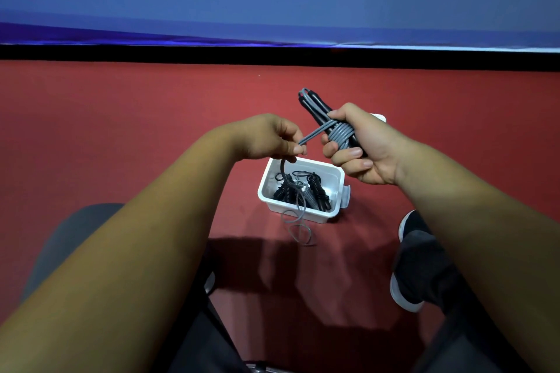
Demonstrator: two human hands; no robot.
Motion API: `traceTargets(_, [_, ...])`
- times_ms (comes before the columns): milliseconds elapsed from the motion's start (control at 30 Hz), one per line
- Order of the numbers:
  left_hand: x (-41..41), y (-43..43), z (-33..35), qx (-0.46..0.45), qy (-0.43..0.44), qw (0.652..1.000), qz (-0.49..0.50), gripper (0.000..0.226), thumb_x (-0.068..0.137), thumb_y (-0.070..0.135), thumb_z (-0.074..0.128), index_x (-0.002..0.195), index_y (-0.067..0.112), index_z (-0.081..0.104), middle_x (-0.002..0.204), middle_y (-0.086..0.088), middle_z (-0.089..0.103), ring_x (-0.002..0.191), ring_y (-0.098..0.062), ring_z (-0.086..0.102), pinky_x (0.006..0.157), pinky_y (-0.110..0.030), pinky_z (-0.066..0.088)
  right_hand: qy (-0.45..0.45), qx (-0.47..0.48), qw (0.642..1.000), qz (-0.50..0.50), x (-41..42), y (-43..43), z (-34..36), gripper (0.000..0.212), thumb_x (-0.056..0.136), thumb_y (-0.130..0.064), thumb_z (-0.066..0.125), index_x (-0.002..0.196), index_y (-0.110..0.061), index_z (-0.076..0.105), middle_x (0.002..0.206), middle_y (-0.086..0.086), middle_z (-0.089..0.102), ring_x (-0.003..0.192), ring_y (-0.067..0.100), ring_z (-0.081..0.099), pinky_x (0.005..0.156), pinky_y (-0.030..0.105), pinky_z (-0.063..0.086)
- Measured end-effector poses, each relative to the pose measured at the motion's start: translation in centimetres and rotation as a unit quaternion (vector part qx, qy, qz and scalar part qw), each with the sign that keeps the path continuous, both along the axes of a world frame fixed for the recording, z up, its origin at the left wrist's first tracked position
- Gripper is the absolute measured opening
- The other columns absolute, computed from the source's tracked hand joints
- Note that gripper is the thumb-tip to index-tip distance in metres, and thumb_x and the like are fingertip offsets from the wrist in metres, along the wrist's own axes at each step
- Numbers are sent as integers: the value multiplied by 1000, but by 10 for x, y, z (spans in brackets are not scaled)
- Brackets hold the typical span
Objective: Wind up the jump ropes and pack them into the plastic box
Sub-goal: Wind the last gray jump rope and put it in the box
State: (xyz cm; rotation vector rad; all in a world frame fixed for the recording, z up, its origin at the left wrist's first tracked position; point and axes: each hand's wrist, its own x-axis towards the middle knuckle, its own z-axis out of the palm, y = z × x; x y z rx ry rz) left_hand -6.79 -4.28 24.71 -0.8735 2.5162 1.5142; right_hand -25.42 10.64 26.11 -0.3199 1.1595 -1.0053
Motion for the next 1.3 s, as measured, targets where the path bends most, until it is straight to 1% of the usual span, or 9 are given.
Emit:
traceTargets(333, [-2, 8, -2, 49, -23, 998, -12, 13, 93, 10, 77, 105, 6, 75, 87, 1, 76, 85, -10, 71, 96, -40, 59, -34, -25, 999, 32, 1, 9, 10, 26, 99, -34, 52, 84, -16, 41, 73, -1, 41, 41, 2, 20, 35, 16, 8])
traceTargets(500, [-5, 8, -5, 53, 7, 999, 5, 13, 96, 10, 73, 109, 10, 76, 102, -10, 77, 94, -19, 72, 97, -44, 60, -34, -24, 994, 100, 9, 16, 16, 37, 92, -31, 51, 65, -11, 68, 69, 0, 43, 46, 4, 12, 39, 17, 5])
traceTargets(600, [-3, 10, 1, 85, 58, 994, 29, 24, 95, -6, 65, 117, 2, 72, 115, -18, 75, 101, -24, 72, 92, -38, 61, -52, -8, 984, 168, 10, 19, 10, 27, 91, -31, 52, 95, -7, 64, 68, 2, 44, 39, 0, 21, 35, 16, 7])
traceTargets(700, [-2, 9, 9, 101, 93, 990, 5, 18, 95, -8, 64, 109, 1, 73, 122, -24, 71, 103, -28, 70, 96, -38, 58, -52, 24, 970, 238, 10, 20, 4, 48, 93, -33, 49, 130, -6, 67, 69, 2, 41, 38, 1, 20, 34, 15, 8])
traceTargets(800, [-5, 7, 13, 112, 97, 989, 10, 18, 94, -6, 67, 102, 8, 75, 120, -22, 73, 103, -28, 69, 99, -44, 56, -70, 33, 941, 328, 9, 20, 5, 50, 101, -35, 35, 112, -22, 83, 65, -4, 42, 43, 2, 15, 34, 15, 9])
traceTargets(867, [-6, 9, 16, 96, 101, 990, 14, 18, 92, -9, 68, 101, 6, 75, 105, -16, 76, 94, -23, 70, 95, -39, 58, -78, 42, 933, 349, 8, 20, 2, 47, 101, -33, 38, 120, -22, 80, 68, -3, 42, 44, 3, 16, 34, 15, 11])
traceTargets(933, [-7, 11, 21, 75, 105, 991, 18, 17, 90, -10, 71, 101, 3, 74, 93, -11, 74, 86, -18, 69, 87, -29, 59, -76, 56, 939, 330, 7, 19, -2, 41, 97, -30, 49, 129, -16, 71, 73, 1, 39, 44, 3, 18, 33, 16, 12])
traceTargets(1100, [-9, 10, 33, -4, 106, 994, 17, 18, 86, -3, 78, 97, 11, 78, 85, 2, 77, 83, -11, 69, 84, -24, 57, 2, 87, 963, 255, 10, 13, -7, 25, 92, -28, 56, 109, -11, 60, 73, 2, 41, 41, 2, 23, 35, 15, 10])
traceTargets(1300, [-5, 5, 37, -39, 90, 995, 29, 24, 86, 3, 80, 106, 17, 81, 93, -1, 80, 82, -9, 70, 80, -22, 56, 79, 90, 989, 86, 5, 5, -18, 17, 100, -30, 56, 105, -13, 55, 71, 2, 47, 48, 5, 22, 35, 15, 19])
